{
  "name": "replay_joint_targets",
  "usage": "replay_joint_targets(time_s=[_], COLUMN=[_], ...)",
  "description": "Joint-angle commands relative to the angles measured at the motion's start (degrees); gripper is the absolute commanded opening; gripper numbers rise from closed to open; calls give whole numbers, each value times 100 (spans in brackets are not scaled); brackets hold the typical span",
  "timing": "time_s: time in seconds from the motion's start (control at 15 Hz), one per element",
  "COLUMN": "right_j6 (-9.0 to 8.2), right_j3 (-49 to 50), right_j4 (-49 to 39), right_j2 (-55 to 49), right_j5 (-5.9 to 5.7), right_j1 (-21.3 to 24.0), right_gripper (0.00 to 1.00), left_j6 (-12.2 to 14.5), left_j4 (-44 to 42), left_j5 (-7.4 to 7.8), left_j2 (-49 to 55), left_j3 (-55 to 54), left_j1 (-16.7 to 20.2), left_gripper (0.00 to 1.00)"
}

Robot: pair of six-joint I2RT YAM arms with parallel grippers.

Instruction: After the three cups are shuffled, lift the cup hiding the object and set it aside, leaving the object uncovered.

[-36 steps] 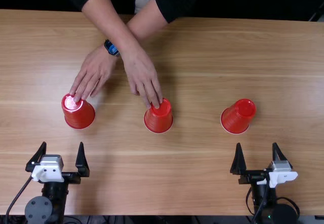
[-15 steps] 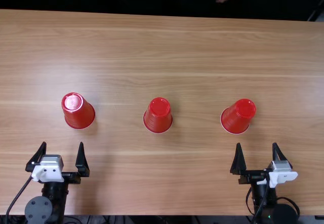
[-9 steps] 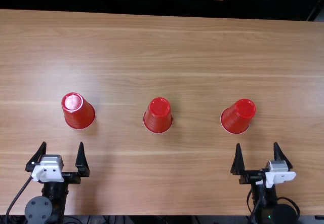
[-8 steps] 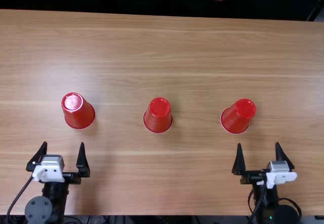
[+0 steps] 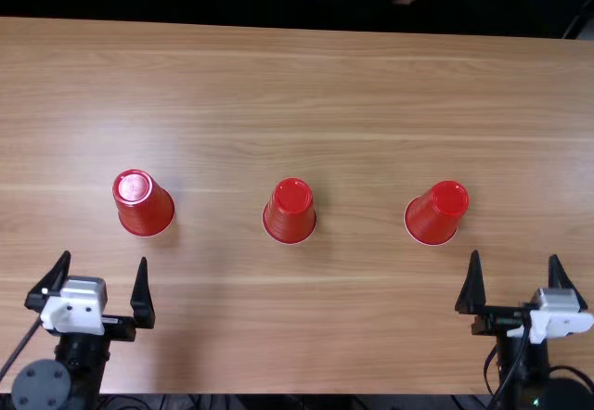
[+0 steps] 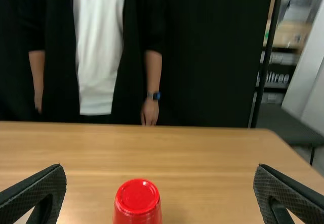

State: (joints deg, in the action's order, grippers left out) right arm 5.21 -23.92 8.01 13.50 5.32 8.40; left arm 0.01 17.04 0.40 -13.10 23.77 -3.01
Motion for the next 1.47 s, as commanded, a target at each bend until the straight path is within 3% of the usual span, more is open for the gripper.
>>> replay_joint_targets(time_s=[0.0, 0.07, 0.2, 0.4, 0.47, 0.53, 0.73, 1.0, 1.27, 1.4], right_j6=[-89, -78, -57, -78, -89, -89, -78, -89, -89, -89], right_j3=[-614, -983, -1818, -3022, -3373, -3681, -4305, -4525, -4797, -5175], right_j4=[218, 439, 1388, 2622, 3002, 3382, 4078, 4162, 4426, 4468], right_j2=[522, 795, 1516, 2403, 2649, 2887, 3440, 3766, 4223, 4574], right_j5=[-15, -15, -5, -5, -5, -5, -5, -5, 6, -5], right_j1=[39, 39, -5, -542, -735, -858, -1139, -1579, -1974, -2238], right_gripper=[100, 100, 100, 100, 100, 100, 100, 100, 100, 100], left_j6=[94, 94, 94, 94, 94, 94, 83, 9, -729, -919], left_j4=[279, 754, 1798, 2842, 3201, 3549, 3833, 3854, 4234, 4551], left_j5=[-83, -283, -969, -2371, -2688, -2867, -2888, -2804, -2793, -2582], left_j2=[-711, -1133, -1898, -2610, -2856, -3049, -3357, -3603, -4359, -4666], left_j3=[778, 1323, 2369, 3529, 3846, 4153, 4479, 4435, 5103, 5313], left_j1=[-16, -33, -253, -1141, -1352, -1484, -1484, -1334, -1325, -1317], left_gripper=[100, 100, 100, 100, 100, 100, 100, 100, 100, 100])
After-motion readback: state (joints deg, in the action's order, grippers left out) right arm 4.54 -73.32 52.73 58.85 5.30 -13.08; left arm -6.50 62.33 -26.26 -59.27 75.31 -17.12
